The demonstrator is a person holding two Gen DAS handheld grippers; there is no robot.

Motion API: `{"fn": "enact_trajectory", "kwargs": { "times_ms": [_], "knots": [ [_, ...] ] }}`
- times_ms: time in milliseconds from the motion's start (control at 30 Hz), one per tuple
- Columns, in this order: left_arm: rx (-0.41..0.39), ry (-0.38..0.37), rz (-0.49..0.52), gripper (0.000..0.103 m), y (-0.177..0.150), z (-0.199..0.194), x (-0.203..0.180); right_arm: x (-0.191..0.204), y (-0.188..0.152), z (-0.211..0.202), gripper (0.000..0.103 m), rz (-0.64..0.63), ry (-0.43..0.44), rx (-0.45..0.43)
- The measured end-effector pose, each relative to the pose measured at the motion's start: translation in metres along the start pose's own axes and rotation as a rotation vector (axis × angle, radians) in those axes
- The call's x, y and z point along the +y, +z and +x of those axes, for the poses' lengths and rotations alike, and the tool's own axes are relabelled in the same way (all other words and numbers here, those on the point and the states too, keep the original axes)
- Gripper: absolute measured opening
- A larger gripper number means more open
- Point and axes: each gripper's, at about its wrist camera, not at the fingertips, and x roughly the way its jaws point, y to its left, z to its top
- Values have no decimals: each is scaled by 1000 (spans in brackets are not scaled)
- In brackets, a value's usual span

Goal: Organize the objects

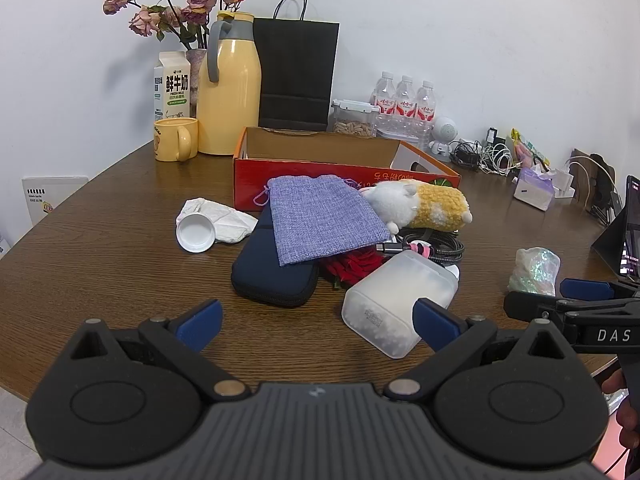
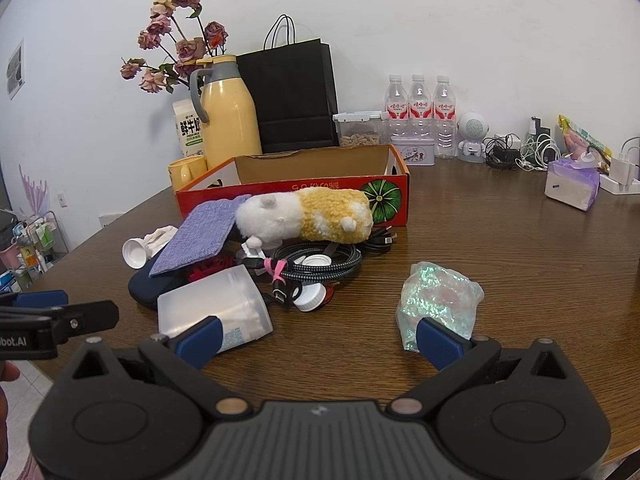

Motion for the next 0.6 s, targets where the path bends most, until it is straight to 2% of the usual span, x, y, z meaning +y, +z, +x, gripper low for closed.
{"fn": "enact_trajectory", "kwargs": {
  "times_ms": [600],
  "knots": [
    [-1,-1,-2,103,0,-1,0,1,1,-1,103,0,0,0]
  ]
}}
